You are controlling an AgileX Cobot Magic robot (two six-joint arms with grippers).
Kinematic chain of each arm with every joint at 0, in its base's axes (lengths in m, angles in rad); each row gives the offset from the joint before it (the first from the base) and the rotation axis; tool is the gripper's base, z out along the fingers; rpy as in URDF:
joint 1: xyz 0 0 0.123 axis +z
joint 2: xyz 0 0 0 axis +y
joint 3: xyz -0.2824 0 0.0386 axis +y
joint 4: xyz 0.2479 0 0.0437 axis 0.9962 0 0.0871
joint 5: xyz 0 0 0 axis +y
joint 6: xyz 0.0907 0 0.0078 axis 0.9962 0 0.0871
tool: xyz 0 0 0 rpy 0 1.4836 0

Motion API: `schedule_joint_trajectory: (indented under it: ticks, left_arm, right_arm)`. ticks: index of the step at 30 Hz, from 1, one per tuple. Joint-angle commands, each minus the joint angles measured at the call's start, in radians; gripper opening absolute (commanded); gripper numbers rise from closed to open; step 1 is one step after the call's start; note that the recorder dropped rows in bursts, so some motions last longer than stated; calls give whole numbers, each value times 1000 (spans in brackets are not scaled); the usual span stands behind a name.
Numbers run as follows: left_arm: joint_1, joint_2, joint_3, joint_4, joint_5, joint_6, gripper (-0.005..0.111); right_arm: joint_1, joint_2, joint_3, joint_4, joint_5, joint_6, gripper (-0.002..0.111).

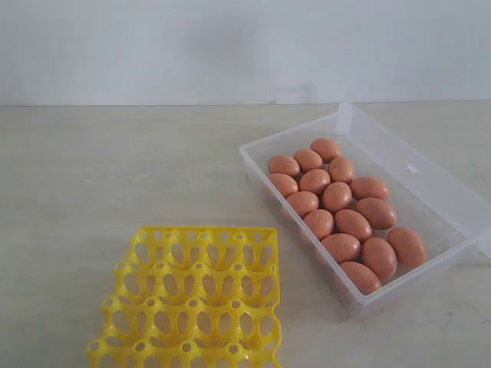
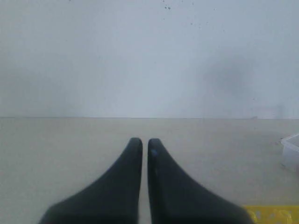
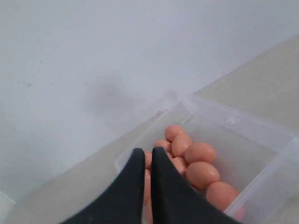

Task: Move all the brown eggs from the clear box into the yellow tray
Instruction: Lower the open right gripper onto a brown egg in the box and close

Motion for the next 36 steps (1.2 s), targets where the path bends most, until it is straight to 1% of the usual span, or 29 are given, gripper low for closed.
schedule_joint_trajectory:
  ticks: [1,2,3,4,5,6,7,8,9,10,11,12,13,14,15,16,18,20,21,23,26,28,30,33,34,35,36]
  left_arm:
    - [1,-4,-3,-3,-16,-7,4]
    - [1,-4,-3,-3,-16,-7,4]
    - [1,-4,-3,-3,-13,-7,4]
    - [1,-4,-3,-3,-13,-7,4]
    - [1,-4,-3,-3,-13,-7,4]
    - [1,-4,-3,-3,-13,-7,4]
    - [1,-4,-3,-3,-13,-7,4]
    - [1,-4,-3,-3,-13,-7,4]
    - [1,-4,-3,-3,-13,-7,4]
    - [1,-4,-3,-3,-13,-7,4]
    - [1,-4,-3,-3,-13,-7,4]
    - [1,-4,-3,-3,-13,-7,4]
    - [1,-4,-3,-3,-13,-7,4]
    - [1,-4,-3,-3,-13,-7,4]
    - [1,-4,-3,-3,-13,-7,4]
    - [1,-4,-3,-3,-13,-7,4]
    - [1,-4,-3,-3,-13,-7,4]
    - [1,-4,-3,-3,-13,-7,4]
    - [1,-4,-3,-3,-13,-7,4]
    - [1,-4,-3,-3,-13,-7,4]
    - [1,-4,-3,-3,-13,-7,4]
    - [1,-4,-3,-3,-13,-7,4]
    - [1,-4,-3,-3,-13,-7,4]
    - [1,-4,-3,-3,-15,-7,4]
    - [1,-4,-3,-3,-15,-7,4]
    - [1,-4,-3,-3,-15,-7,4]
    - [1,-4,-3,-3,-15,-7,4]
  right_arm:
    - [-1,-1,-1,109,-410,55,0]
    - [-1,-1,-1,134,-628,48,0]
    - [-1,1,-1,216,-912,27,0]
    - [1,36,-21,349,-1121,-1,0]
    - [1,70,-65,464,-1207,-9,0]
    - [5,117,-128,578,-1225,-33,0]
    - [13,174,-192,625,-1164,-111,0]
    - [20,242,-252,596,-1048,-197,0]
    - [29,318,-313,499,-903,-314,0]
    - [34,408,-379,337,-750,-427,0]
    - [40,486,-435,182,-629,-483,0]
    - [44,590,-513,-7,-486,-485,0]
    - [55,695,-598,-183,-334,-434,0]
    - [69,778,-667,-304,-207,-379,0]
    - [87,899,-767,-437,-10,-357,0]
    - [103,976,-827,-495,119,-368,0]
    - [114,1164,-957,-569,431,-425,0]
    - [114,1316,-1067,-569,718,-480,0]
    - [114,1390,-1112,-545,824,-483,0]
    - [114,1496,-1172,-497,905,-479,0]
    - [114,1607,-1239,-349,890,-484,1]
    - [114,1668,-1270,-294,858,-534,10]
    - [114,1720,-1299,-295,846,-540,27]
    - [114,1778,-1332,-293,797,-528,60]
    - [114,1790,-1338,-290,767,-518,66]
    - [114,1804,-1340,-282,722,-494,69]
    - [114,1818,-1340,-263,673,-470,69]
